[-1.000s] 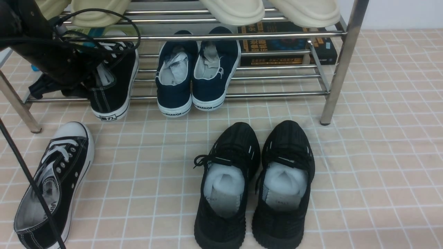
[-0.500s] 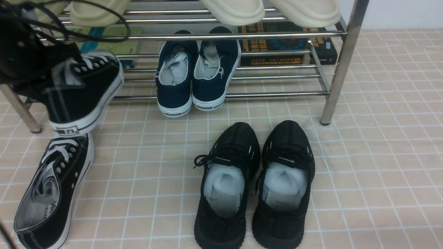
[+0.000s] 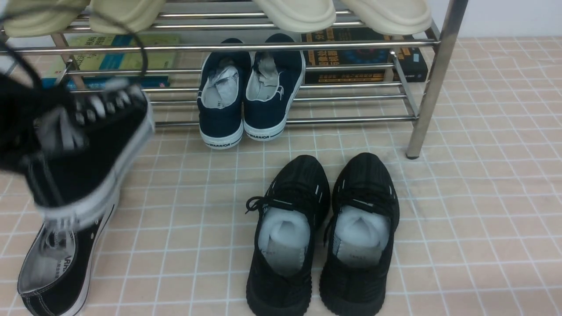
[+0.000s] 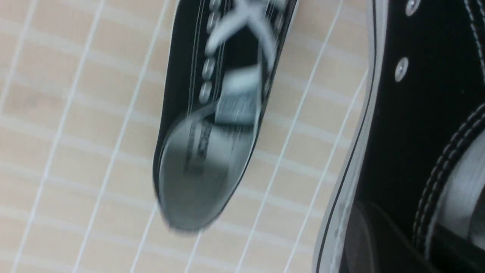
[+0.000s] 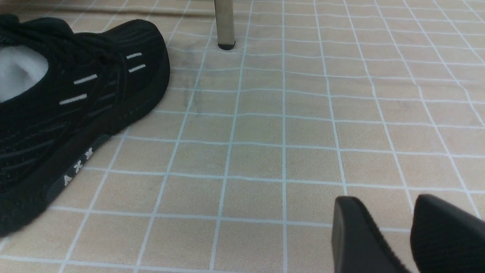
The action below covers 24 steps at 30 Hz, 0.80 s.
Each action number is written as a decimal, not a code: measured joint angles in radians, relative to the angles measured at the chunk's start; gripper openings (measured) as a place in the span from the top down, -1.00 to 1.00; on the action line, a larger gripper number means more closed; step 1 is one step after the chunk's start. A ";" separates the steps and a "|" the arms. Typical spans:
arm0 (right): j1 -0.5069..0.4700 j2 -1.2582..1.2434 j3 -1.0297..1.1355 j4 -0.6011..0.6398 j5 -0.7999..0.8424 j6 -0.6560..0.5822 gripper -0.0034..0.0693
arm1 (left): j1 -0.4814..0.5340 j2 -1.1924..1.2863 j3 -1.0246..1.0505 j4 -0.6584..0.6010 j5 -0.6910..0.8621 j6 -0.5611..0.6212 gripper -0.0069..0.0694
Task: Take the shoes off the shelf from the light coffee tablecloth by hand.
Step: 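Set the held shoe down on the floor in front of the rack with the left gripper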
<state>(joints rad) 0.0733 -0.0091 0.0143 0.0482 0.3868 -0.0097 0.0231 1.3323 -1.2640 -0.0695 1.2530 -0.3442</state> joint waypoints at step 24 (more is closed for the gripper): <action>0.000 0.000 0.000 0.000 0.000 0.000 0.25 | -0.176 -0.009 0.285 0.041 -0.268 -0.135 0.77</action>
<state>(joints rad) 0.0733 -0.0091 0.0143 0.0482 0.3868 -0.0097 -0.1532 1.3233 -0.9791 -0.0289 0.9846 -0.4791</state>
